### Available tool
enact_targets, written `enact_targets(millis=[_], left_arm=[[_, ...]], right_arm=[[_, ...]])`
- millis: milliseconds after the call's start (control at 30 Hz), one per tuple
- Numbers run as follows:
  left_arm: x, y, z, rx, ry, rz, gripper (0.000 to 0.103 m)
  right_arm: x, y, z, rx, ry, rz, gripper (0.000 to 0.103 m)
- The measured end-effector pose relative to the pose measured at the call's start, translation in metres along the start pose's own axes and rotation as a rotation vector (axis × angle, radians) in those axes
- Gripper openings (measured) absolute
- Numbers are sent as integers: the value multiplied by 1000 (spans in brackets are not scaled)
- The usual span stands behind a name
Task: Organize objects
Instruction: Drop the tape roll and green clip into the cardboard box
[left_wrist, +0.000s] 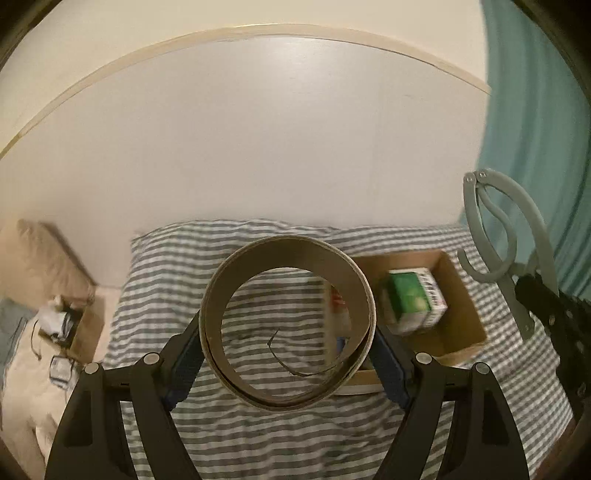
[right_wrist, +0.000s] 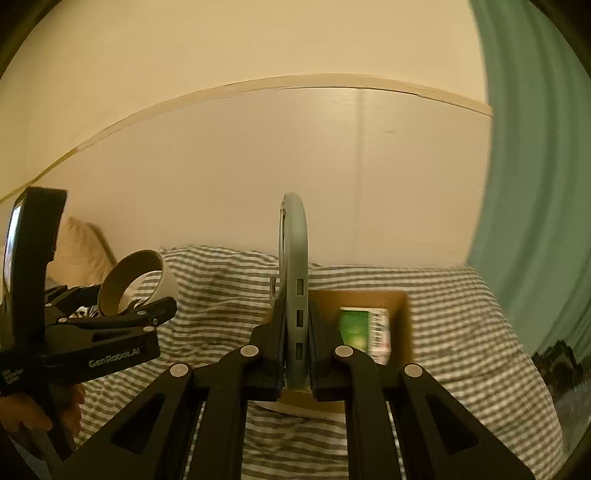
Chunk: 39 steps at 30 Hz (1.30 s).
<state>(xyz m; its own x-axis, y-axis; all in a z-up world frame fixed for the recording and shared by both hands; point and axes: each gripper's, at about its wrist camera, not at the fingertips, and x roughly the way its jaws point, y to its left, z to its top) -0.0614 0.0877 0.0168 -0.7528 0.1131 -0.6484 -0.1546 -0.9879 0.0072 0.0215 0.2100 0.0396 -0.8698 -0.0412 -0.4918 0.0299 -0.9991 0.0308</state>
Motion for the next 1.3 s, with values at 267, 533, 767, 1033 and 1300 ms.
enact_targets(millis=[267, 533, 767, 1033, 1300], left_arm=[[42, -63, -10, 98, 36, -49, 83], [97, -81, -15, 122, 83, -76, 83], [124, -75, -17, 116, 95, -65, 85], [134, -79, -22, 116, 117, -61, 101], [107, -70, -15, 93, 103, -93, 103]], right_arm=[[26, -78, -24, 169, 40, -47, 9], [75, -95, -43, 191, 91, -19, 9], [107, -92, -53, 174, 125, 1, 13], [108, -112, -57, 236, 97, -10, 46], [81, -116, -45, 236, 77, -83, 57]])
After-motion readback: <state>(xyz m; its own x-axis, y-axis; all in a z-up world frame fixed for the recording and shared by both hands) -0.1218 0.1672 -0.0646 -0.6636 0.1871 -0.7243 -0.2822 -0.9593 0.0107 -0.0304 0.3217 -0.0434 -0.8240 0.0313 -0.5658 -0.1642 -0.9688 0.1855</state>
